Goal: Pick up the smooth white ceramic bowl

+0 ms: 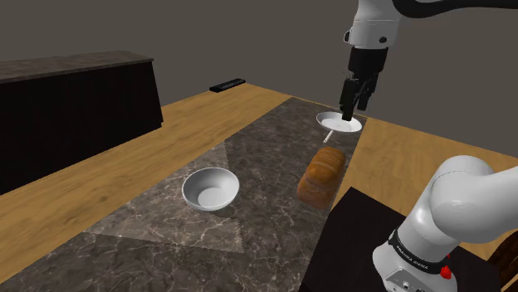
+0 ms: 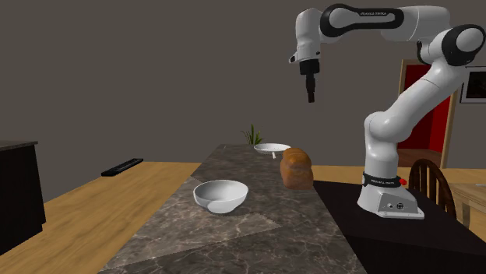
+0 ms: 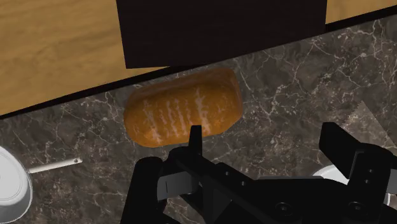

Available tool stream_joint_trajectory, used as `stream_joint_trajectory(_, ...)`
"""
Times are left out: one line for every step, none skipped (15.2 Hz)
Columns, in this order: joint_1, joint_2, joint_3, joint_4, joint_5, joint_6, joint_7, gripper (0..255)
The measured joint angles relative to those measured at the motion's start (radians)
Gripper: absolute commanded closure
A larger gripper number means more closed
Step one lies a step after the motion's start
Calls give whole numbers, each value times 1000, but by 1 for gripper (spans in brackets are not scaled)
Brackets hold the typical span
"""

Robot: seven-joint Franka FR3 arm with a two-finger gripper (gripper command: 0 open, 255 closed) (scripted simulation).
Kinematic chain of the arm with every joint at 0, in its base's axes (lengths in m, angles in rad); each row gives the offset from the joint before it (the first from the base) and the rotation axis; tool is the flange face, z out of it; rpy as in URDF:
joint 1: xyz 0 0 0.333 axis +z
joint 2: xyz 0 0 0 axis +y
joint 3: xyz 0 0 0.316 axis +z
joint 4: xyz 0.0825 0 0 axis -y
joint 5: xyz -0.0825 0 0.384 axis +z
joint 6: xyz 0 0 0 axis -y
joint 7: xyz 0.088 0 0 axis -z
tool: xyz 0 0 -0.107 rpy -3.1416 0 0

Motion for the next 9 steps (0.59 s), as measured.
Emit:
stream_joint_trajectory(0, 0, 0, 0, 0, 0, 0, 0)
stream_joint_trajectory(1, 14, 3, -1, 4, 15, 3, 0)
stream_joint_trajectory(3, 35, 6, -7, 9, 41, 7, 0)
stream_joint_trajectory(5, 55, 11, -10, 16, 65, 11, 0)
stream_joint_trajectory(7, 71, 14, -22, 22, 93, 14, 0)
stream_joint_trajectory(11, 99, 22, -24, 31, 124, 22, 0)
stream_joint_trajectory(12, 122, 23, -31, 35, 155, 21, 0)
stream_joint_trajectory(12, 159, 25, -21, 38, 184, 22, 0)
stream_joint_trajectory(13, 192, 27, -20, 42, 216, 22, 0)
